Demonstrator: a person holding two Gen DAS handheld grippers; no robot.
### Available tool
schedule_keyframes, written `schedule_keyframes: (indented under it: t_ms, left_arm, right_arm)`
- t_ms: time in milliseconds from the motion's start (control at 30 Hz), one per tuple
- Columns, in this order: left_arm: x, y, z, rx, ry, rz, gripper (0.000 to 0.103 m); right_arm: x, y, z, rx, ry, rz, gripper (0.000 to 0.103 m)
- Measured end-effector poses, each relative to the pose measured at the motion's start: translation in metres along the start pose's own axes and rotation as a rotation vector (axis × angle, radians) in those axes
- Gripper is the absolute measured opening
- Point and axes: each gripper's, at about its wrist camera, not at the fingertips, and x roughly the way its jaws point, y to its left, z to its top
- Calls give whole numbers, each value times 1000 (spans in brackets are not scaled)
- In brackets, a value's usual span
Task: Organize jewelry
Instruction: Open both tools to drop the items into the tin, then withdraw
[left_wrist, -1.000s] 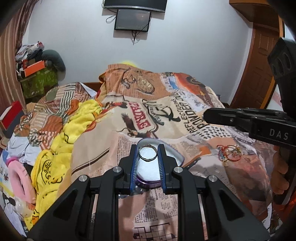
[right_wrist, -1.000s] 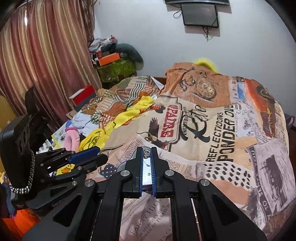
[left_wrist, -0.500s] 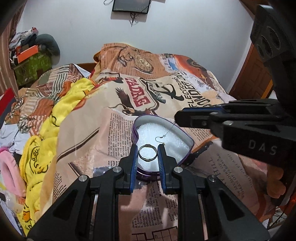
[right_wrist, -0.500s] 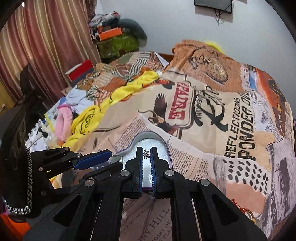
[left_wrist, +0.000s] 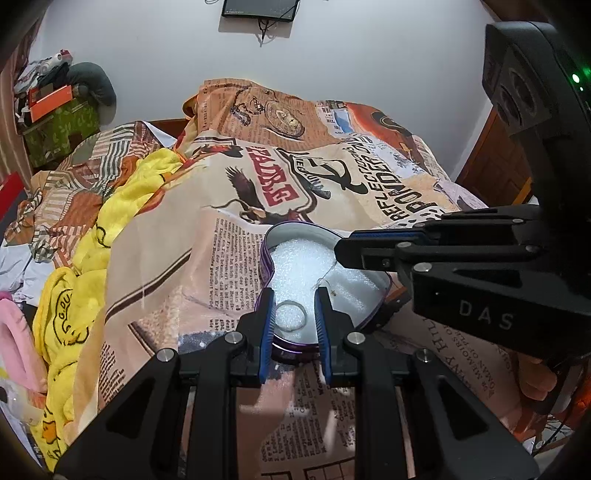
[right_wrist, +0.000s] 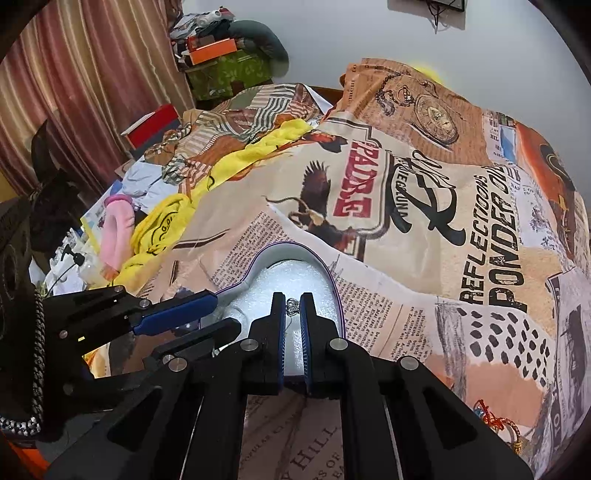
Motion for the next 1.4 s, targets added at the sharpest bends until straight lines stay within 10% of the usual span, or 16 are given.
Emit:
schedule_keyframes:
  t_ms: [367, 1400]
  left_arm:
    - [-16, 1, 4, -17, -17, 32, 21]
    - [-26, -100, 40, 112, -44, -59, 28]
  right_arm:
    - [-19, -3, -1, 7, -41, -35, 30]
    - [-140, -104, -69, 218, -221, -194, 31]
